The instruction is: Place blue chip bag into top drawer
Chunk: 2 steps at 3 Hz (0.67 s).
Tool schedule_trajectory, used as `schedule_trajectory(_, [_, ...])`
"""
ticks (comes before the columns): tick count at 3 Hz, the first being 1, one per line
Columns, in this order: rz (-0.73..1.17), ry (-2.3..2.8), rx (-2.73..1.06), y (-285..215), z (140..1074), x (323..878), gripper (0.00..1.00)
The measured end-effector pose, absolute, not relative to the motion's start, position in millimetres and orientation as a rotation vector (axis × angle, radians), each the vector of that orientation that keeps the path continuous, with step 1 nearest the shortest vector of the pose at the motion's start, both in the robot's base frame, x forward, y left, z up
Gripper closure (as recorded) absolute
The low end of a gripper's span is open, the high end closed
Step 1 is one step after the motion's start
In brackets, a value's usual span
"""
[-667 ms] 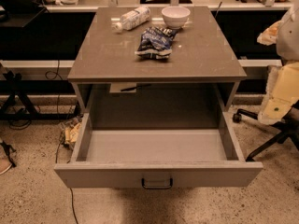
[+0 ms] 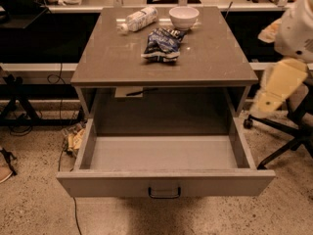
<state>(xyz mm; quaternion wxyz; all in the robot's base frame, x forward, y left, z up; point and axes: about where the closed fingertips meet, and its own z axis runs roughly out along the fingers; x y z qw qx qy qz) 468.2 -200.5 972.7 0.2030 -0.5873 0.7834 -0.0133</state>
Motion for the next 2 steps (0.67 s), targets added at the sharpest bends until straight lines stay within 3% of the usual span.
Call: schedule_trajectory(2, [0.244, 2.028, -1.395, -119.5, 949.3, 608.3, 0.00])
